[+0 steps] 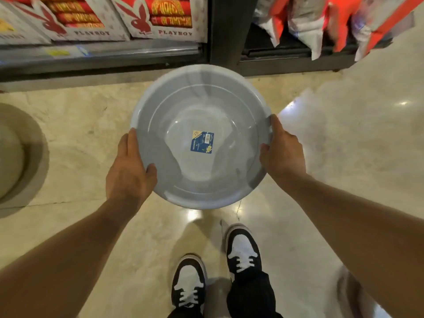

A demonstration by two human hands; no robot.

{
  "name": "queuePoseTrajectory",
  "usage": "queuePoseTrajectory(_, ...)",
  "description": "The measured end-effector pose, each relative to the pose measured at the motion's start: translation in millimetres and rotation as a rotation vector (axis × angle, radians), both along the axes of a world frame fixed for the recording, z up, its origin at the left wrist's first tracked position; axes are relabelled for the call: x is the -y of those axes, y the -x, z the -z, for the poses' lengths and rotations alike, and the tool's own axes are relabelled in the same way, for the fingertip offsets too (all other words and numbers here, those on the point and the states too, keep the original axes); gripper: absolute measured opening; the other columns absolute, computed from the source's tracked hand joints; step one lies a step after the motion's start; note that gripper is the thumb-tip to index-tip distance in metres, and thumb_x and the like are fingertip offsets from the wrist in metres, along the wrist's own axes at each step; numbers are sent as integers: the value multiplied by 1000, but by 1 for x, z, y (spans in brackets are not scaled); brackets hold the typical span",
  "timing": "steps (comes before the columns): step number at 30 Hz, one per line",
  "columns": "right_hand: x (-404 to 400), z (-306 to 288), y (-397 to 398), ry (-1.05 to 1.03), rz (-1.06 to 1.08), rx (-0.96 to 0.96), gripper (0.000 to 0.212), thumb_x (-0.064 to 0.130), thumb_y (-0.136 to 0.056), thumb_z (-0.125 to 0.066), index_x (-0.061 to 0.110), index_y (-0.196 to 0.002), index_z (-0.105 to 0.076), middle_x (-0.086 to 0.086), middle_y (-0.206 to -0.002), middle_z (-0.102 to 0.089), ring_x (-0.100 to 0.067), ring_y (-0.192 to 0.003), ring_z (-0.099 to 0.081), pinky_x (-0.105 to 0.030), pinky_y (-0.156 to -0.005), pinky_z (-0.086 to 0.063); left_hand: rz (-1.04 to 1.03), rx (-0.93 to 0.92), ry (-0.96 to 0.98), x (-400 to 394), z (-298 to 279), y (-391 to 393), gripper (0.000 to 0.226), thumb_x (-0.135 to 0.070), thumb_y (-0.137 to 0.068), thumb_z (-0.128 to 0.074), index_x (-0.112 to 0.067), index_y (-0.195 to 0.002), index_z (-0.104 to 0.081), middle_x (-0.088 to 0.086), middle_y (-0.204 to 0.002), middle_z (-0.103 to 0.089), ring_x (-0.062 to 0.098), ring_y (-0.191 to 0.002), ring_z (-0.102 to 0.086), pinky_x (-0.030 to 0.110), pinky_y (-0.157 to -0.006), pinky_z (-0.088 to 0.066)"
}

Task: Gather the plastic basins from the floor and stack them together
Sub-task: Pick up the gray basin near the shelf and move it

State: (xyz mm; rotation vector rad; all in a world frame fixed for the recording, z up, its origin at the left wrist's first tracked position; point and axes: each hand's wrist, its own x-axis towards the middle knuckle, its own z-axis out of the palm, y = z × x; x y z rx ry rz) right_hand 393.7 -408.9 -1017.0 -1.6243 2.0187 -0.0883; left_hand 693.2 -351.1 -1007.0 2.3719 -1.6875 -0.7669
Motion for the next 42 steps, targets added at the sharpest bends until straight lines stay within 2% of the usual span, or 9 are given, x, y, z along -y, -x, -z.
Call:
queuePoseTrajectory(6,-32,-100,78,45,214,2,60,9,-81,-50,21,-139,-39,-5,-87,-57,-30,-69,-48,-33,-60,-37,205,-36,41,29,-98,73,84,-14,-87,-66,-13,-158,-20,6,-159,-28,34,-125,-51,47,-86,-50)
queuePoseTrajectory(13,-132,-200,195,163,563,-42,64,11,-85,-51,23,-147,-37,-6,-95,-61,-31,-76,-52,-33,-65,-35,505,-139,99,29,-192,214,79,-19,-88,-68,-17,-155,-27,5,-154,-37,30,-130,-48,48,-96,-47)
queuePoseTrajectory(17,-216,-237,265,124,787,-66,71,8,-88,-48,25,-154,-29,-9,-107,-64,-38,-94,-62,-36,-70,-44,682,-202,128,-7,-217,305,80,-11,-81,-69,-16,-152,-32,6,-147,-43,28,-127,-47,44,-88,-45)
queuePoseTrajectory(21,-318,-252,338,122,974,-112,70,10,-88,-49,24,-154,-30,-12,-109,-66,-39,-96,-63,-34,-69,-39,878,-303,102,-63,-221,399,75,-24,-77,-67,-20,-146,-38,1,-138,-49,23,-118,-51,39,-81,-47)
queuePoseTrajectory(25,-419,-238,395,78,1098,-149,74,10,-86,-53,23,-154,-29,-10,-98,-62,-38,-91,-63,-36,-69,-43,1038,-271,101,-128,-201,490,77,-24,-80,-71,-26,-147,-34,-4,-141,-46,21,-113,-53,32,-77,-44)
queuePoseTrajectory(29,-497,-205,424,11,1198,-118,73,13,-90,-53,24,-156,-25,-11,-117,-65,-37,-97,-63,-38,-75,-46,1131,-263,54,-190,-176,551,76,-24,-78,-65,-27,-146,-32,-6,-137,-45,10,-99,-46,32,-74,-40)
queuePoseTrajectory(31,-524,-182,431,-17,1210,-103,70,15,-93,-52,24,-156,-24,-10,-117,-64,-34,-96,-63,-35,-71,-44,1128,-211,16,-212,-160,571,77,-19,-77,-64,-25,-147,-32,-4,-140,-47,18,-102,-52,36,-74,-44)
queuePoseTrajectory(35,-555,-132,438,-87,1260,-76,69,15,-94,-52,26,-156,-22,-7,-118,-63,-32,-96,-63,-35,-73,-46,1141,-94,-36,-241,-119,592,84,-8,-76,-66,-18,-151,-30,5,-149,-43,35,-112,-57,43,-79,-48)
queuePoseTrajectory(42,-577,-43,437,-143,1264,-9,68,19,-93,-55,26,-153,-26,-4,-105,-65,-22,-76,-52,-31,-65,-38,1172,-45,-117,-248,-30,594,88,-14,-71,-78,-27,-145,-33,2,-133,-55,26,-97,-55,37,-73,-45)
